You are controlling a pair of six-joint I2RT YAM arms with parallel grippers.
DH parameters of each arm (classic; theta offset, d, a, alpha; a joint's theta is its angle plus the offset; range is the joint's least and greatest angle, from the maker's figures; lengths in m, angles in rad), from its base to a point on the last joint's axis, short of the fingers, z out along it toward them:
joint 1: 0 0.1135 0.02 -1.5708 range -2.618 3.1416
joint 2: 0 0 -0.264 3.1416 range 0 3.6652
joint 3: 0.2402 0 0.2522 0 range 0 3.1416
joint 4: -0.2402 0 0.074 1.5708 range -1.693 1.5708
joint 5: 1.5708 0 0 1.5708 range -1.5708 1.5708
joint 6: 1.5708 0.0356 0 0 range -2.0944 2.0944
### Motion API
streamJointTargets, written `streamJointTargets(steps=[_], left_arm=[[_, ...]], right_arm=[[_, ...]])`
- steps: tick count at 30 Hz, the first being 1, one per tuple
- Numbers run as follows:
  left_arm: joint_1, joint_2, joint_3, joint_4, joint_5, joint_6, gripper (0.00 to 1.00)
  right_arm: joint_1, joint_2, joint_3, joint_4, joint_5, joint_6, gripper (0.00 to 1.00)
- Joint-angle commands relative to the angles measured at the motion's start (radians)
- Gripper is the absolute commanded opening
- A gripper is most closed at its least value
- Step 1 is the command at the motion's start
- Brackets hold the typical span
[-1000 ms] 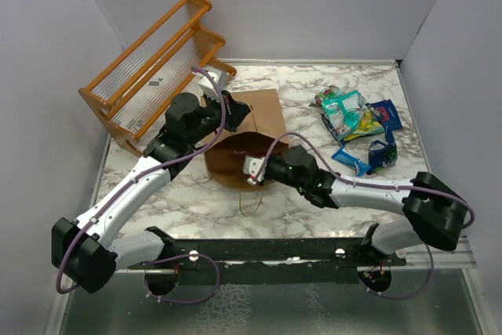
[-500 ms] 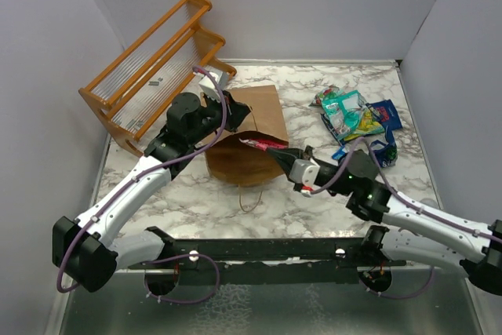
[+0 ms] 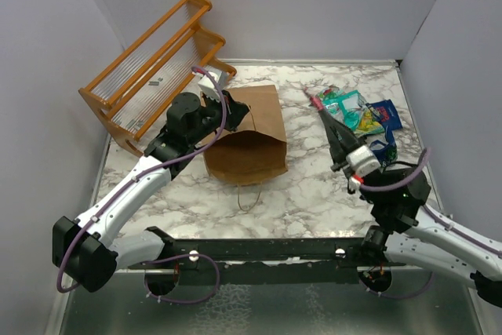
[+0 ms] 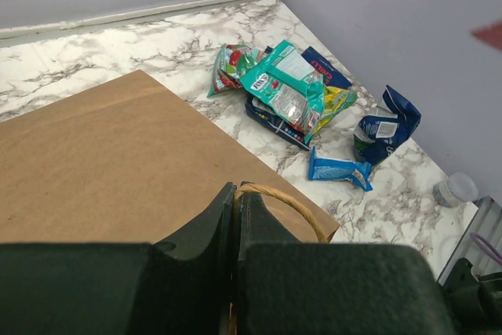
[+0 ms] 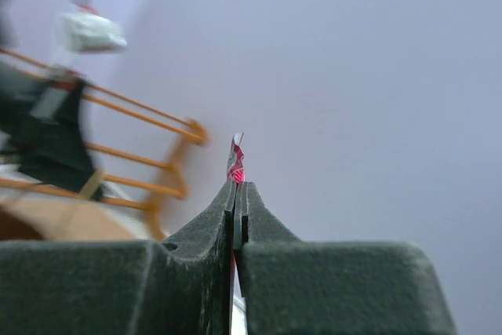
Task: Take the snacks out of the paper bag
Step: Place the snack at the center of the board.
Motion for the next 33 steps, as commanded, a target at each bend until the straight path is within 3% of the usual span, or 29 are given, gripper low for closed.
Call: streamJointTargets(steps=[1, 4, 7, 10, 16, 26, 33], left_arm=[[0.006, -0.002, 0.033, 0.000, 0.002, 0.002, 0.00], [0.005, -0.005, 0.072, 0.005, 0.007, -0.022, 0.00], [0.005, 0.000, 0.139, -0.006, -0.003, -0.074, 0.00], [0.006, 0.010, 0.229, -0.030, 0.007, -0.130, 0.00], [0.006, 0.013, 0.303, -0.002, 0.027, -0.225, 0.00], [0.006, -0.004, 0.171, -0.055, -0.149, -0.244, 0.00], [0.007, -0.069, 0.133, -0.149, -0.275, -0.158, 0.00]], right_arm=[[-0.007, 0.165, -0.029, 0.285, 0.605, -0.168, 0.02], [-0.097, 0.270, -0.039, 0.318, 0.696, -0.098, 0.02], [-0.244, 0.298, -0.013, 0.090, 0.608, 0.195, 0.02], [-0.333, 0.340, -0.017, 0.004, 0.604, 0.378, 0.02], [-0.377, 0.394, -0.072, 0.014, 0.628, 0.462, 0.02], [-0.398, 0.406, -0.076, 0.002, 0.662, 0.487, 0.02], [-0.408, 0.435, -0.072, -0.004, 0.690, 0.476, 0.02]])
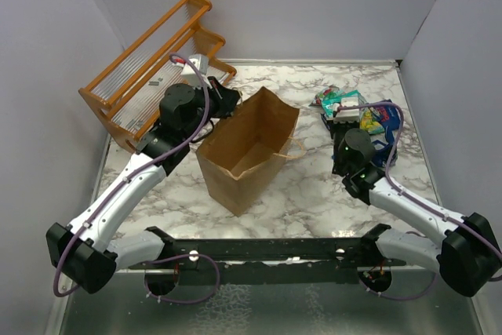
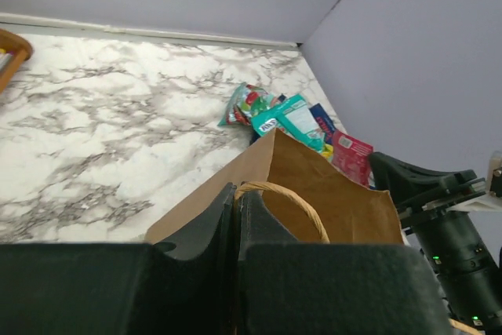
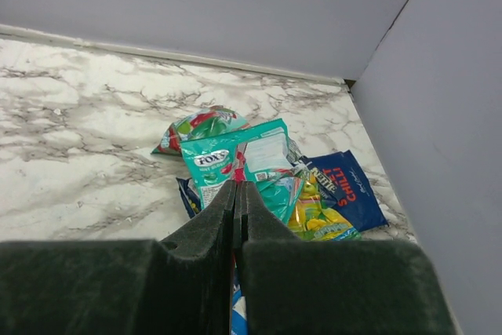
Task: Take the snacks out of the paper bag
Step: Place the snack at the center of the board.
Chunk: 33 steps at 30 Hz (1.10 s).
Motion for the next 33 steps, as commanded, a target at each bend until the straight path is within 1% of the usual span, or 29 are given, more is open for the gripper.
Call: streamJointTargets(steps=[1, 5, 7, 9, 13, 16, 19, 24, 25, 27, 29, 32, 33], left_arm=[[0.005, -0.079, -0.002, -0.057, -0.130, 0.073, 0.00], [0.004, -0.095, -0.004, -0.110, -0.192, 0.106, 0.01], [0.006, -0.101, 0.002, -0.136, -0.199, 0.115, 0.08], [0.006, -0.103, 0.019, -0.167, -0.188, 0.123, 0.18], [0.006, -0.118, 0.076, -0.212, -0.145, 0.153, 0.31], [0.006, -0.141, 0.109, -0.237, -0.140, 0.165, 0.40], [0.007, -0.178, 0.108, -0.237, -0.138, 0.166, 0.48], [0.007, -0.222, 0.117, -0.254, -0.128, 0.163, 0.60], [0.007, -0.239, 0.126, -0.259, -0.114, 0.161, 0.69], [0.007, -0.244, 0.129, -0.261, -0.114, 0.164, 0.73], [0.007, -0.245, 0.132, -0.266, -0.118, 0.168, 0.75], [0.006, -0.246, 0.135, -0.272, -0.134, 0.171, 0.76], [0.006, -0.248, 0.133, -0.269, -0.138, 0.173, 0.76]], right_arm=[[-0.013, 0.026, 0.012, 0.000, 0.054, 0.004, 0.02], [-0.018, 0.076, 0.028, 0.009, 0.099, -0.029, 0.02], [-0.025, 0.104, 0.033, 0.010, 0.120, -0.032, 0.02], [-0.037, 0.133, 0.031, 0.014, 0.130, -0.030, 0.02], [-0.064, 0.208, 0.043, 0.013, 0.190, -0.029, 0.02], [-0.078, 0.244, 0.045, 0.015, 0.213, -0.013, 0.02], [-0.086, 0.269, 0.042, 0.022, 0.234, -0.012, 0.02], [-0.093, 0.307, 0.025, 0.089, 0.258, -0.054, 0.02], [-0.093, 0.341, 0.030, 0.041, 0.209, 0.029, 0.10], [-0.093, 0.335, 0.044, -0.041, 0.138, 0.092, 0.23], [-0.093, 0.313, 0.049, -0.076, 0.081, 0.105, 0.42], [-0.093, 0.245, 0.065, -0.097, 0.047, 0.142, 0.77], [-0.093, 0.214, 0.082, -0.123, 0.033, 0.180, 0.94]])
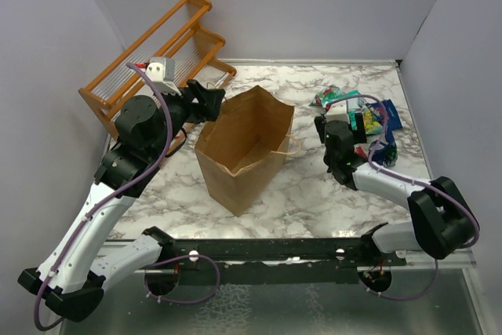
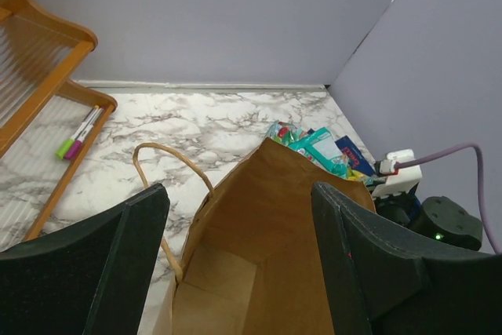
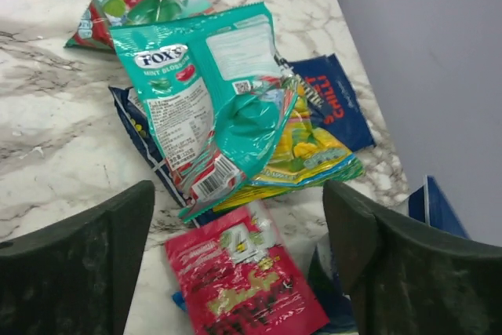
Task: Take the snacks out of the paper bag
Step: Place the snack at the center of the board, then reset both arms
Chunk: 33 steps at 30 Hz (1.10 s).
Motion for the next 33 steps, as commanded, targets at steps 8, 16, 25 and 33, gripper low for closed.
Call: streamJointTargets(steps=[8, 16, 25, 33], left_arm=[[0.003, -0.014, 0.033, 0.010, -0.056, 0.035, 0.77], [0.004, -0.029, 0.071, -0.004, -0.138, 0.089, 0.77], [0.003, -0.097, 0.107, -0.012, -0.292, 0.194, 0.77], [0.004, -0.148, 0.162, -0.032, -0.362, 0.263, 0.78]], right_arm=[[-0.006, -0.264, 0.398, -0.550, -0.448, 0.414, 0.99], [-0.006, -0.466, 0.535, -0.595, -0.559, 0.427, 0.99], [-0.006, -0.707, 0.594, -0.571, -0.724, 0.296, 0.99], [-0.006, -0.782, 0.647, -0.591, -0.731, 0.279, 0.99]])
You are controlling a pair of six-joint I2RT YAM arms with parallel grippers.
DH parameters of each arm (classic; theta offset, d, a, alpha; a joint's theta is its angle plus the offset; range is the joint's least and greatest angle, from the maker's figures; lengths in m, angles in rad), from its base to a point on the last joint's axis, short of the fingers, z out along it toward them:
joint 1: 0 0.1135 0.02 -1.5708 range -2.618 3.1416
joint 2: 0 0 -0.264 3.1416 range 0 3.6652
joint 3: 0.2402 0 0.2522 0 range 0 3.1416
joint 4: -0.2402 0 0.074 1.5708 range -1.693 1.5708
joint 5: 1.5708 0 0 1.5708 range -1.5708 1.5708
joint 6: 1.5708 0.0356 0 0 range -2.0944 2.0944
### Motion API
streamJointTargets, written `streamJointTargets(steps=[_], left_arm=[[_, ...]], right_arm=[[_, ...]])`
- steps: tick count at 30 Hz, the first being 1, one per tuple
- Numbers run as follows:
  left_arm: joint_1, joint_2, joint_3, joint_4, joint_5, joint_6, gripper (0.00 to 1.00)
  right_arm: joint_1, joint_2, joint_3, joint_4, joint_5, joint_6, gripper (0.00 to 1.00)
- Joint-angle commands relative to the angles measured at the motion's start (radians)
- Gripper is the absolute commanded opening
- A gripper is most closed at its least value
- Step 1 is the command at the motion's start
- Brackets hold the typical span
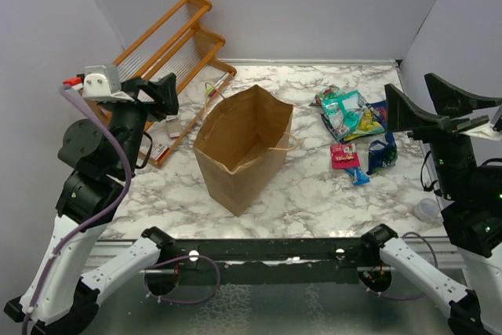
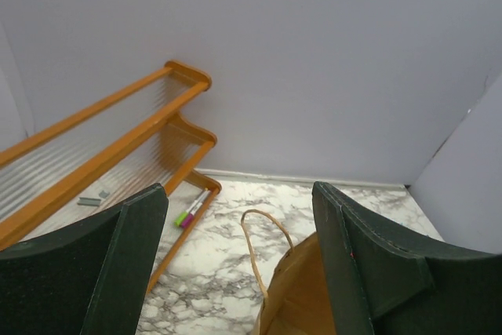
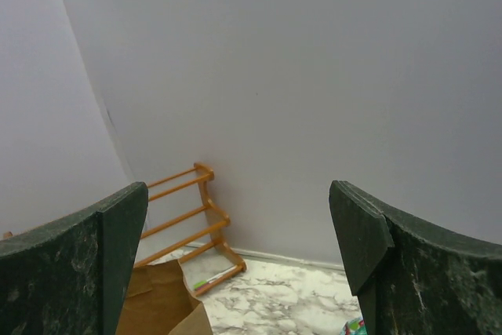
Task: Take the snacks out of the paper bag
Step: Reset both arms
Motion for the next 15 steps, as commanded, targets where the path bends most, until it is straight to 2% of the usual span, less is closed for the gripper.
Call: streamJointTargets(steps=[1, 8, 15], left_arm=[[0.003, -0.036, 0.055, -0.004, -0.077, 0.064, 0.78], [0.004, -0.070, 0.047, 0.004, -0.084, 0.077, 0.80], [0.004, -0.074, 0.032, 0.003, -0.083, 0.066, 0.80]], right_arm=[[-0.004, -0.023, 0.005, -0.039, -0.030, -0.030, 0.99], [-0.004, 0.001, 0.043, -0.085, -0.031, -0.022, 0.99], [-0.005, 0.016, 0.041, -0.098, 0.048, -0.007, 0.99]])
